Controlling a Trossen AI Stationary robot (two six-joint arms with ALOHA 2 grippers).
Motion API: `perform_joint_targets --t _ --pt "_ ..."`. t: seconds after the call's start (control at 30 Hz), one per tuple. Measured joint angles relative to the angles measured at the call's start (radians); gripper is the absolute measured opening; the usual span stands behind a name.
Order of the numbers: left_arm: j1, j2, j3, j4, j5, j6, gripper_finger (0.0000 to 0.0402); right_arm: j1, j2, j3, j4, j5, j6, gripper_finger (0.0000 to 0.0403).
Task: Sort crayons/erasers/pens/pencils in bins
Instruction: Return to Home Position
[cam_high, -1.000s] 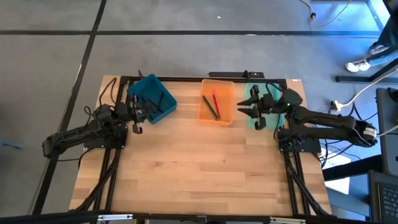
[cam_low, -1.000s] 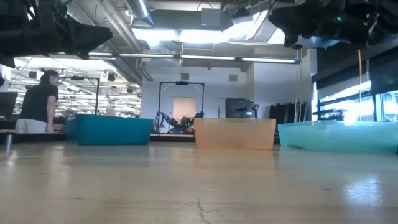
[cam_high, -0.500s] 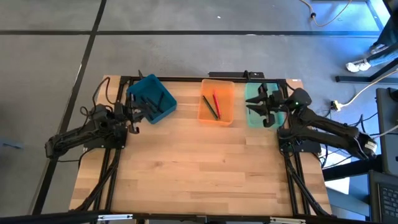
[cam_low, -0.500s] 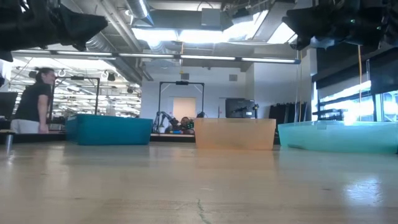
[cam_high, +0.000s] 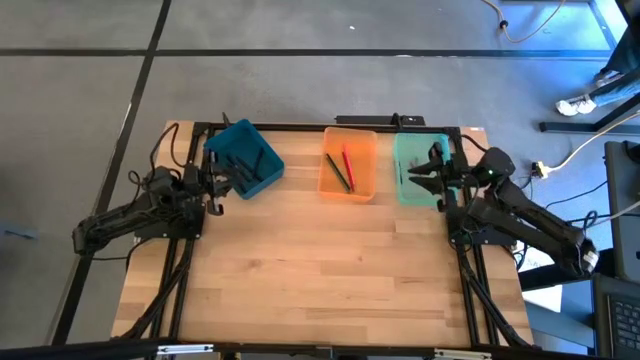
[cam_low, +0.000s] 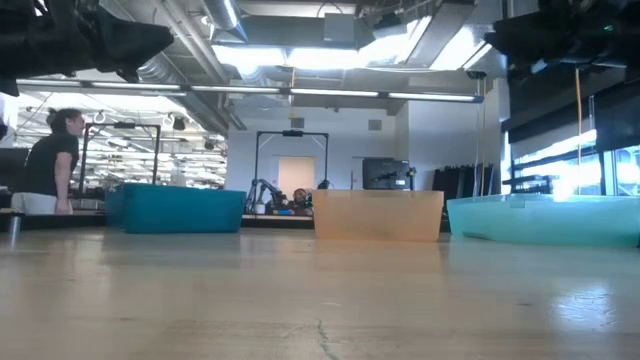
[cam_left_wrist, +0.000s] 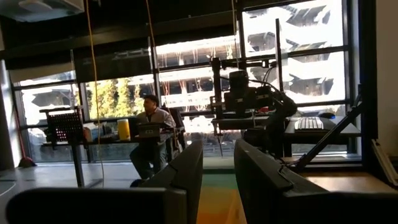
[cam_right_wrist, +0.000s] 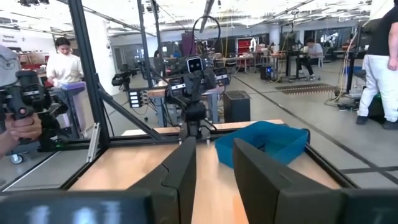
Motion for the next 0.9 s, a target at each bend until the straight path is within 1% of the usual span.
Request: perform_joint_targets --t 0.1,0.17,0.23,0.33,0.4,0.47,0.57,0.63,0.67,0.77,0.9 --pt "0.000 0.000 0.000 -0.022 0.000 -0.006 0.0085 0.000 -0.071 0.000 -0.085 0.001 -0.010 0.0107" --pt "0.000 0.000 0.000 -0.035 0.004 -0.015 0.0085 0.001 -0.105 -0.006 -0.103 0.008 -0.016 0.0107" --pt "0.000 0.000 0.000 -0.032 0.025 -0.019 0.0085 0.004 -0.125 -0.034 -0.049 0.026 -0.017 0.0107" --pt "-0.001 0.000 -0.001 -0.032 0.095 -0.003 0.0085 0.012 -0.132 -0.107 0.083 0.032 0.015 0.0107" --pt "-0.001 0.000 -0.001 -0.032 0.116 -0.004 0.0085 0.018 -0.132 -0.158 0.184 0.028 0.052 0.0107" --pt "-0.001 0.000 -0.001 -0.034 0.131 -0.010 0.0085 0.024 -0.132 -0.204 0.246 0.024 0.076 0.0107" --pt "-0.001 0.000 -0.001 -0.059 0.139 -0.016 0.0085 0.031 -0.132 -0.268 0.300 -0.002 0.056 0.0107" --pt "-0.001 0.000 -0.002 -0.083 0.140 -0.011 0.0085 0.032 -0.131 -0.298 0.316 0.011 0.054 0.0107" --pt "-0.001 0.000 -0.003 -0.088 0.142 -0.008 0.0085 0.032 -0.130 -0.297 0.311 0.018 0.055 0.0107" --pt "-0.006 0.000 -0.008 -0.084 0.142 -0.007 0.0085 0.033 -0.130 -0.296 0.330 -0.003 0.085 0.0107" --pt "-0.025 0.000 -0.062 -0.039 0.139 -0.035 0.0085 0.038 -0.130 -0.294 0.355 -0.025 0.115 0.0107"
